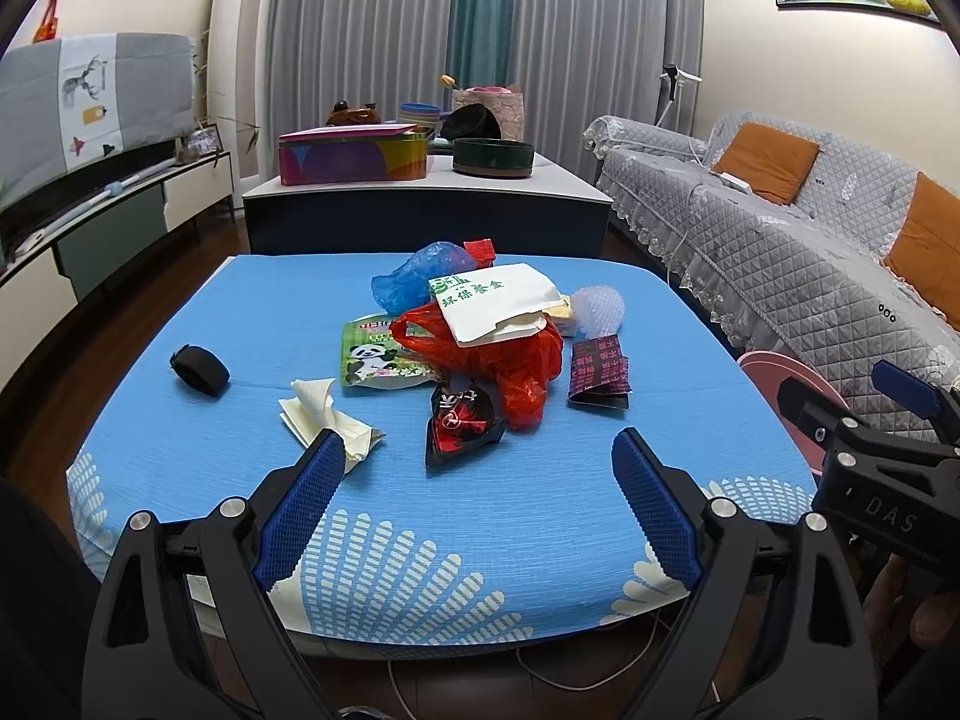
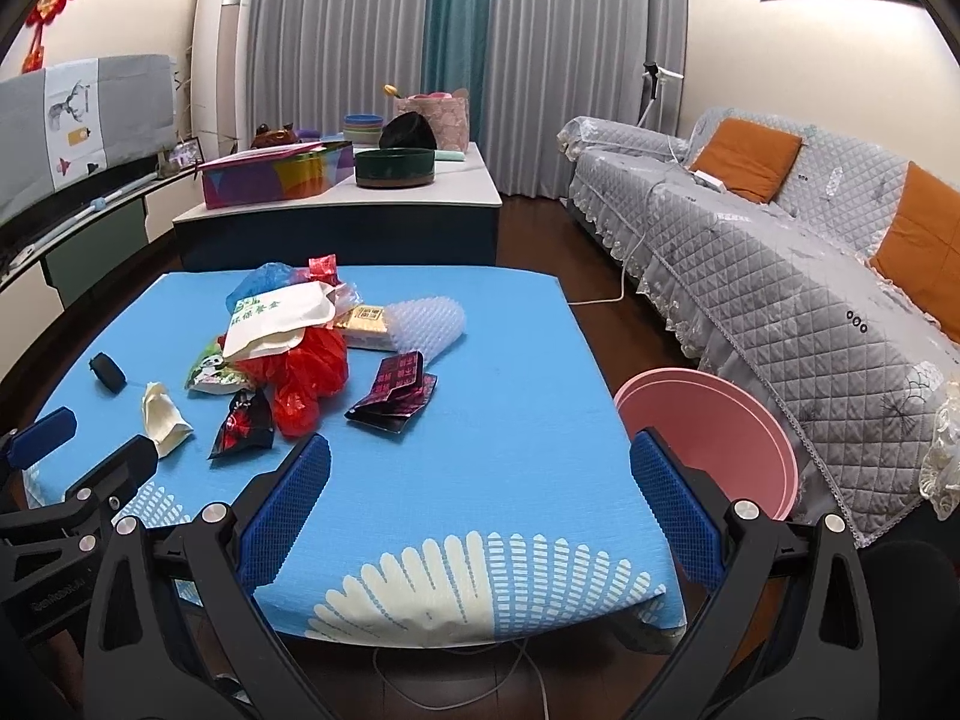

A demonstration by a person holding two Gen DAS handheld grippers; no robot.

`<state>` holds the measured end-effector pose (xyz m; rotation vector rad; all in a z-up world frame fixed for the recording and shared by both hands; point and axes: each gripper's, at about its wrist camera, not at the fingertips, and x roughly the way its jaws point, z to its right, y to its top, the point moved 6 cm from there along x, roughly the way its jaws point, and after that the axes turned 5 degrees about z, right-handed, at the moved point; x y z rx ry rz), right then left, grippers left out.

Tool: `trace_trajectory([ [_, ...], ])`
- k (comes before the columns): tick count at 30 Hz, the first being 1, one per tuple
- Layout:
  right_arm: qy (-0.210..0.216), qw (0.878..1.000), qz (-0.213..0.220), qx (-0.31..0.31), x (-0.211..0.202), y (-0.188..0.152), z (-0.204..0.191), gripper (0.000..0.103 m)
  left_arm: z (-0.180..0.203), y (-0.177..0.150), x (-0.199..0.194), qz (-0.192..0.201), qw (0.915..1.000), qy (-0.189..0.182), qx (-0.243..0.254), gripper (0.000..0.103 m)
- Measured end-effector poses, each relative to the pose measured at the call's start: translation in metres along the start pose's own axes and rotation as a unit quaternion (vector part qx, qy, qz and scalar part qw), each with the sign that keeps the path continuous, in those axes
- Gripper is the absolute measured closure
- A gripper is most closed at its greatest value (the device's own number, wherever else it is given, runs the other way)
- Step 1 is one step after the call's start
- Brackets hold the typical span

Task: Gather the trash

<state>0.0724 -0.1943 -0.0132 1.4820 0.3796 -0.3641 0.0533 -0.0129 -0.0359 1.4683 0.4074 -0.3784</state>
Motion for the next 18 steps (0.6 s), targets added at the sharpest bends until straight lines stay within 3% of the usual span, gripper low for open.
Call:
trace_trajectory([
  [18, 0.007, 1.0, -0.011, -0.008, 0.0012, -0.002, -0.006, 0.005, -0.0006, 0.0, 0.0001, 0.0, 1.0, 0.0, 0.0, 0.015],
])
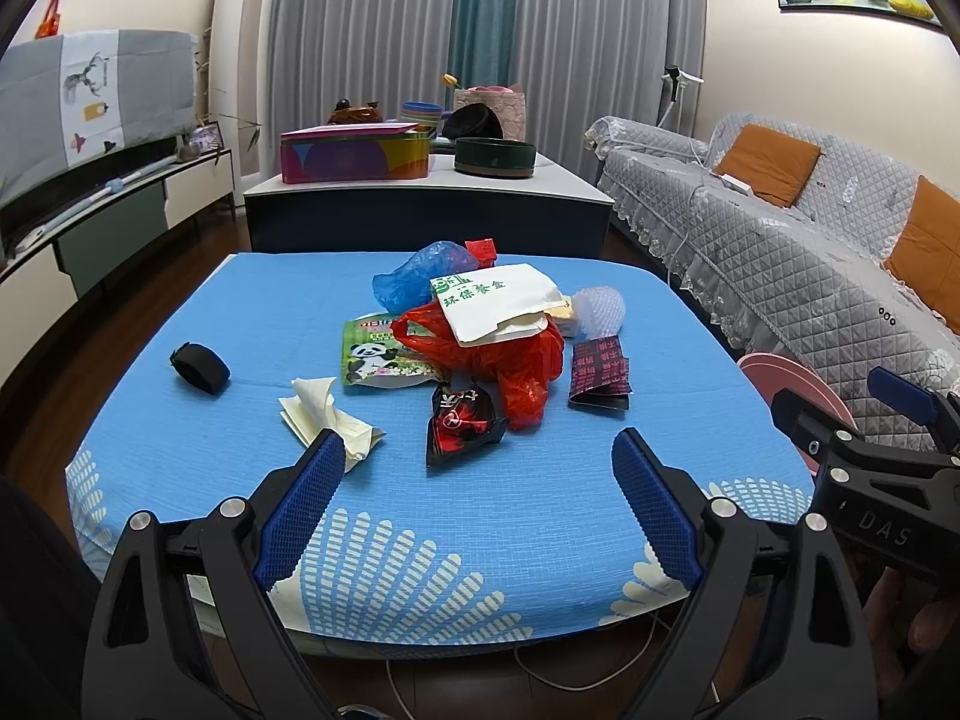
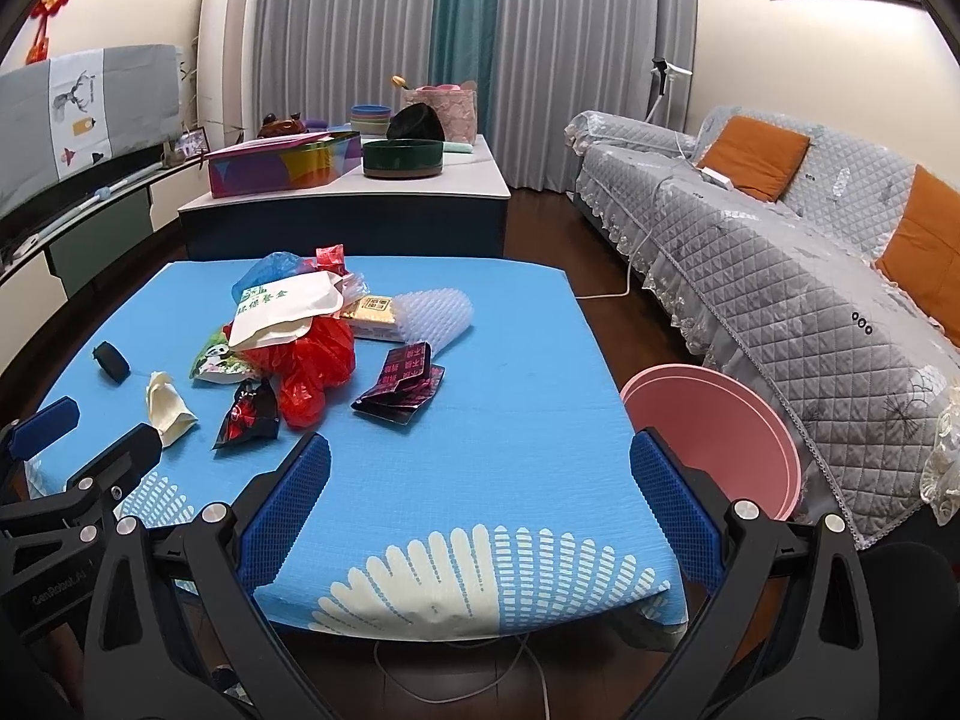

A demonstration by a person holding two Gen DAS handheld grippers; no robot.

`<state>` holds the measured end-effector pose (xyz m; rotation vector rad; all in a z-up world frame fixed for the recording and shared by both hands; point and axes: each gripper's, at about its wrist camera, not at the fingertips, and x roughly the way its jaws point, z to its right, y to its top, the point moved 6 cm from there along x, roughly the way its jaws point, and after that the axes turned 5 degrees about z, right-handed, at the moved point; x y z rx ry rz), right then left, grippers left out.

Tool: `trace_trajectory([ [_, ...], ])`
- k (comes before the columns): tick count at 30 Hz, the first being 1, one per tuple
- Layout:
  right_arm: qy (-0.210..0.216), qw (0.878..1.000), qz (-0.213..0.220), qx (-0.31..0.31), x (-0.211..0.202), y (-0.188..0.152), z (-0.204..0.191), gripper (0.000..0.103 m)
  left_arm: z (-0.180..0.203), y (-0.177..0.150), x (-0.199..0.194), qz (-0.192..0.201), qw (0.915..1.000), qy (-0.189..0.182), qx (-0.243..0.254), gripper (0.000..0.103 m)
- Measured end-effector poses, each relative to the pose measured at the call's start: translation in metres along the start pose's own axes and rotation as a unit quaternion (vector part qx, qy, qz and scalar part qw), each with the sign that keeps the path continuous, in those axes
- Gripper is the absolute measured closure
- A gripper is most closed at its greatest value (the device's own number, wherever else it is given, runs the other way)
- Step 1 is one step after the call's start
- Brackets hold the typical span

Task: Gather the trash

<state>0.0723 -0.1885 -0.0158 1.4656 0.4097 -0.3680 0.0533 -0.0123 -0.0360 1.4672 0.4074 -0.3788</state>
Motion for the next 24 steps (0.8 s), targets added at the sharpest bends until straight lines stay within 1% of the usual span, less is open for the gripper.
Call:
trace_trajectory([
  [11, -0.001, 1.0, -0.001, -0.002, 0.001, -0.001, -0.002, 0.005, 0.0, 0.0, 0.0, -0.001, 1.0, 0.002, -0.007, 0.015],
  [13, 0.001, 1.0, -0.003, 0.002, 0.002, -0.002, -0.002, 0.008, -0.001, 0.001, -0.001, 0.002, 0.9999, 0.009, -0.01, 0.015],
  [19, 0.014, 1.0, -0.011, 0.009, 0.008, -0.001, -0.005, 0.022, -0.015, 0.004, 0.001, 0.008, 0.9988, 0.039, -0.028, 0.017],
  [21, 0.018, 1.0, -0.01, 0.017, 0.01, 0.0, -0.005, 0.032, -0.019, 0.004, 0.003, 0.006, 0.9984, 0.046, -0.033, 0.02],
  [22, 0.019, 1.0, -0.009, 0.021, 0.011, 0.001, -0.005, 0.034, -0.021, 0.004, 0.005, 0.005, 0.9981, 0.049, -0.037, 0.022],
  [24, 0.026, 0.999, -0.005, 0.03, 0.013, 0.007, -0.007, 0.043, -0.024, 0.004, 0.007, 0.005, 0.9977, 0.053, -0.042, 0.024],
])
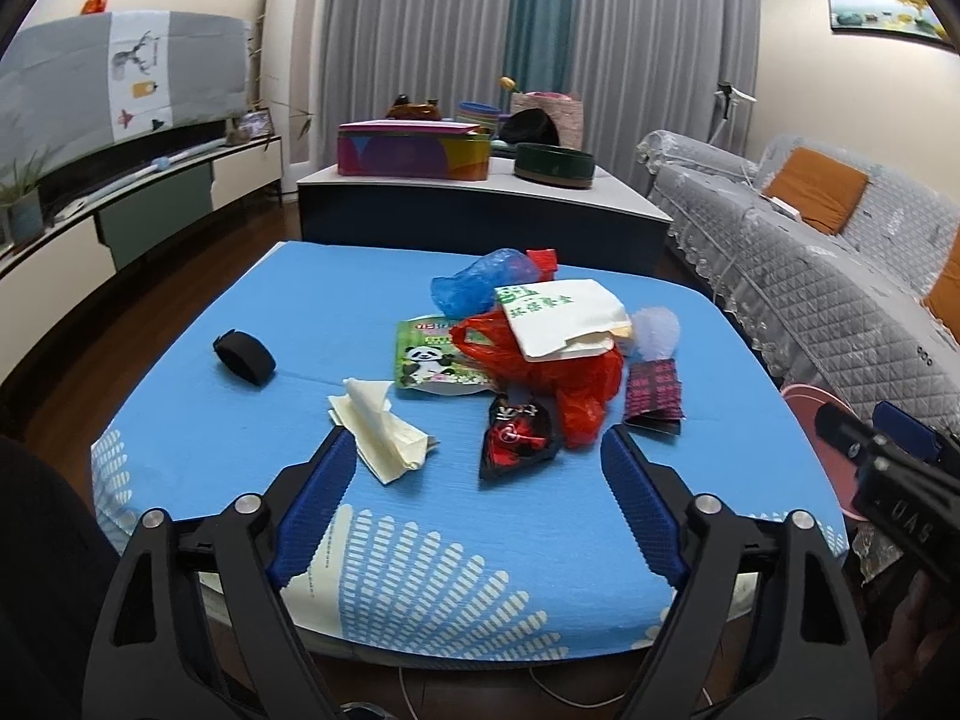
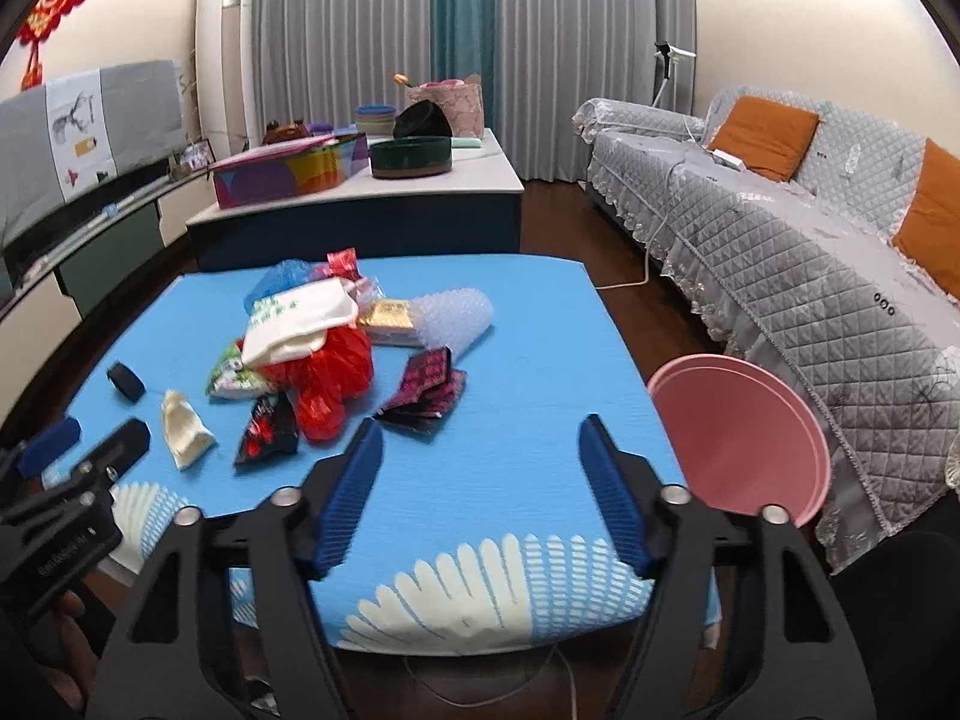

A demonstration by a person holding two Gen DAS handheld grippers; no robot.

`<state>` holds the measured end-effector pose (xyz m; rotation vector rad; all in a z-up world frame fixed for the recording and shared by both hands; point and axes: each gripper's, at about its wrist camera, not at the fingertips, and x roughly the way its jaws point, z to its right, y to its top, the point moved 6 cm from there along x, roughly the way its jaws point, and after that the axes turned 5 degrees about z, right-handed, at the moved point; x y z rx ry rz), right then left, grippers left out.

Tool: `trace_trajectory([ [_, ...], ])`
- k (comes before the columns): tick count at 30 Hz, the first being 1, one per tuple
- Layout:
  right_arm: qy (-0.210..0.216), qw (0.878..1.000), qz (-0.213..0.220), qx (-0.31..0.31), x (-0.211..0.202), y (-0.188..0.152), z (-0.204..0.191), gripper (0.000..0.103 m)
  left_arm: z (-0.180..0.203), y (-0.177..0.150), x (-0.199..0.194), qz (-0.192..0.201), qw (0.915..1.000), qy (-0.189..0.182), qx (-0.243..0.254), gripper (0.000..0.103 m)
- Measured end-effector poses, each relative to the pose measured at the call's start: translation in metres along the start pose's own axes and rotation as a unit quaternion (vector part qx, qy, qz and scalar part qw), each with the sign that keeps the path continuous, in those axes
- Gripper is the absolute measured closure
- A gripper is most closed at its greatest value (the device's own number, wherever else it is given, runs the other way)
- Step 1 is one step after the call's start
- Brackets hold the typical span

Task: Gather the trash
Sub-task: 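Grasp the white tissue with the left tool while the right tool grasps the maroon snack packet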

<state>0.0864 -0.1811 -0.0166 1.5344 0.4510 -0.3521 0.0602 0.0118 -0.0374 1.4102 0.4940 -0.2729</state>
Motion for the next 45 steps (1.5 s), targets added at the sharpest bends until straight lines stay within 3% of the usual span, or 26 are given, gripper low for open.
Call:
trace_trajectory([
  [3, 0.006, 1.0, 0.005, 0.009, 0.006, 0.008, -0.003, 0.05, -0.004, 0.002, 0.004, 0.001, 1.0, 0.004, -0.005, 0.03],
  [9, 0.02, 0.999, -0.019, 0.036, 0.041, 0.018, -0.009, 0.057, -0.017, 0.004, 0.018, -0.006, 0.9995, 0.023, -0.021, 0.056],
  [16, 0.039, 0.996, -0.059, 0.063, 0.089, 0.005, -0.022, 0.058, -0.035, -0.001, 0.044, -0.031, 0.9976, 0.05, -0.037, 0.057],
  [19, 0.048, 0.994, -0.071, 0.065, 0.104, -0.002, -0.027, 0.058, -0.043, -0.005, 0.058, -0.048, 0.9961, 0.06, -0.044, 0.064],
  [28, 0.055, 0.991, -0.099, 0.067, 0.138, -0.014, -0.033, 0.059, -0.05, -0.013, 0.086, -0.079, 0.9927, 0.073, -0.056, 0.064],
  [34, 0.07, 0.988, -0.117, 0.072, 0.15, -0.02, -0.034, 0.08, -0.048, -0.017, 0.095, -0.089, 0.991, 0.083, -0.055, 0.065],
  [37, 0.079, 0.988, -0.117, 0.067, 0.15, -0.02, -0.037, 0.087, -0.048, -0.02, 0.1, -0.1, 0.9895, 0.09, -0.054, 0.074],
  [39, 0.084, 0.987, -0.116, 0.066, 0.15, -0.02, -0.037, 0.094, -0.05, -0.022, 0.104, -0.107, 0.9881, 0.097, -0.053, 0.09],
  [41, 0.088, 0.988, -0.112, 0.066, 0.148, -0.018, -0.037, 0.096, -0.052, -0.023, 0.104, -0.112, 0.9869, 0.103, -0.053, 0.098],
  [45, 0.094, 0.989, -0.097, 0.057, 0.14, -0.011, -0.036, 0.102, -0.05, -0.019, 0.099, -0.102, 0.9877, 0.11, -0.043, 0.102],
])
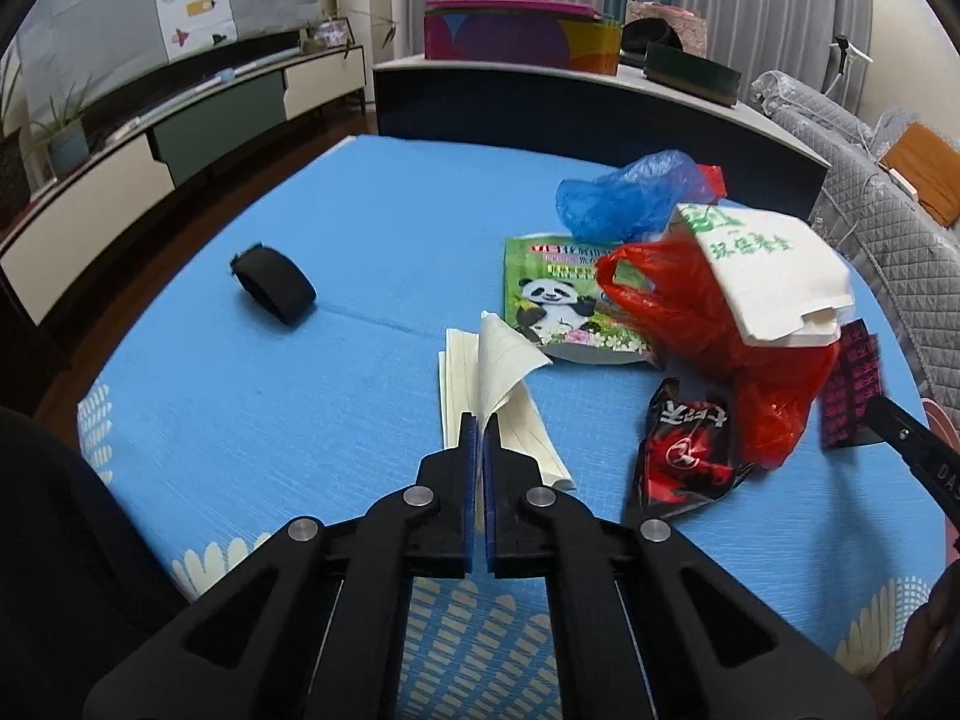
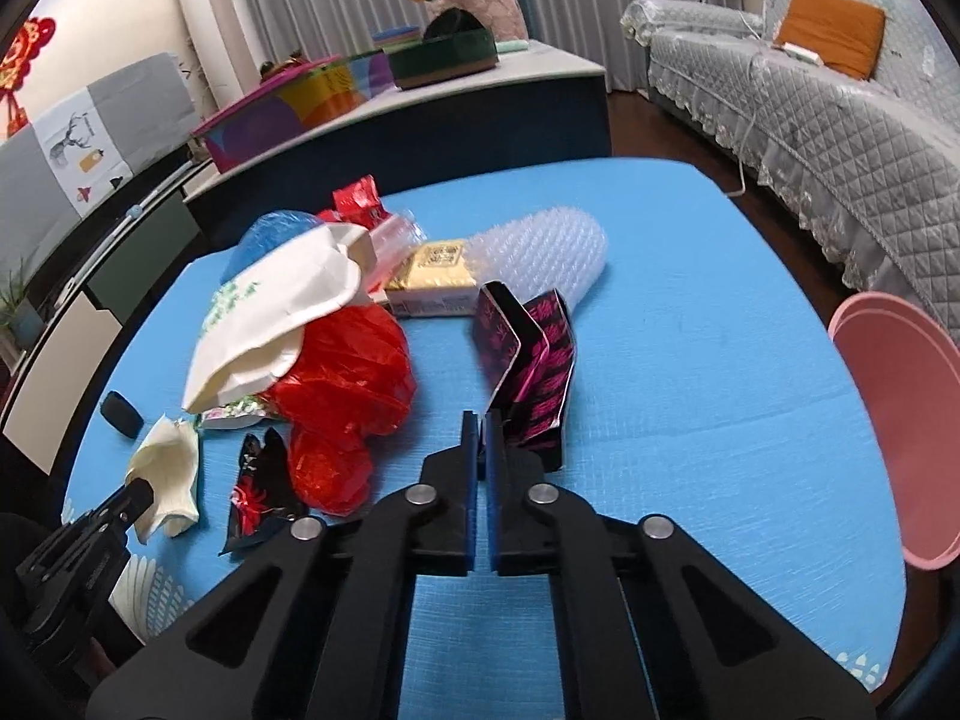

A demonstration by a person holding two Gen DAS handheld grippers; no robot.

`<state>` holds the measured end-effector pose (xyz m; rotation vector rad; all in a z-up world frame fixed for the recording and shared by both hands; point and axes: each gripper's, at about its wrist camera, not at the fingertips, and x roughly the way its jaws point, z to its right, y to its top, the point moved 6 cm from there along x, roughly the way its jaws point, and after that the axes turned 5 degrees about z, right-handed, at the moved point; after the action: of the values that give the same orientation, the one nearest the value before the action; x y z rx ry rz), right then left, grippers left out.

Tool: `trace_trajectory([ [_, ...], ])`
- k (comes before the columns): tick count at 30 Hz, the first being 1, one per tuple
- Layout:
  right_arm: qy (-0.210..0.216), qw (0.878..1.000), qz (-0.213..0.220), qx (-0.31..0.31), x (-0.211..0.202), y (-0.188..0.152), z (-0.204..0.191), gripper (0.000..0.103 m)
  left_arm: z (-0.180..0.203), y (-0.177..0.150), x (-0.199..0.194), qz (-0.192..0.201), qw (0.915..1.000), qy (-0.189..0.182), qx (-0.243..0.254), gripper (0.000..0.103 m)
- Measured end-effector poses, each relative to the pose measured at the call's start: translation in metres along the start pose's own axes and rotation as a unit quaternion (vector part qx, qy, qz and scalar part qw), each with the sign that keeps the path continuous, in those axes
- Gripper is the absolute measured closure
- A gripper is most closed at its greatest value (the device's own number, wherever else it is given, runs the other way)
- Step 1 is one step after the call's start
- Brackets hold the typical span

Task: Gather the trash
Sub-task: 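Grasp the white tissue with the left tool while the right tool grasps the maroon snack packet, then carry the tissue and maroon packet in both tools over the pink bucket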

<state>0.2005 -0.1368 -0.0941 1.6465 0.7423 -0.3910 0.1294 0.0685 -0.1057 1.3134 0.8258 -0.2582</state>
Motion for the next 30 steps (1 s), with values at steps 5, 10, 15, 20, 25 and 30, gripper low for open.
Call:
trace_trajectory([
  [5, 0.0, 1.0, 0.015, -0.008, -0.015, 0.003, 0.001, 0.102, 0.004, 0.004, -0.011, 0.018, 0.9998, -0.003, 0.007, 0.102],
  [10, -0.005, 0.999, 0.036, -0.02, -0.037, 0.006, 0.0, 0.102, 0.008, 0.008, -0.025, 0.037, 0.9992, -0.012, 0.009, 0.102],
  [15, -0.012, 0.998, 0.053, -0.029, -0.056, 0.007, 0.003, 0.102, 0.011, 0.01, -0.04, 0.054, 0.9982, -0.023, 0.012, 0.102],
  [20, -0.021, 0.997, 0.07, -0.04, -0.077, 0.009, 0.004, 0.102, 0.018, 0.009, -0.055, 0.065, 0.9969, -0.043, 0.016, 0.102],
  [25, -0.036, 0.995, 0.08, -0.051, -0.096, 0.006, 0.008, 0.102, 0.027, 0.007, -0.071, 0.075, 0.9946, -0.067, 0.025, 0.102],
  [30, -0.053, 0.994, 0.084, -0.051, -0.109, 0.004, 0.02, 0.102, 0.042, 0.005, -0.085, 0.08, 0.9913, -0.097, 0.04, 0.102],
])
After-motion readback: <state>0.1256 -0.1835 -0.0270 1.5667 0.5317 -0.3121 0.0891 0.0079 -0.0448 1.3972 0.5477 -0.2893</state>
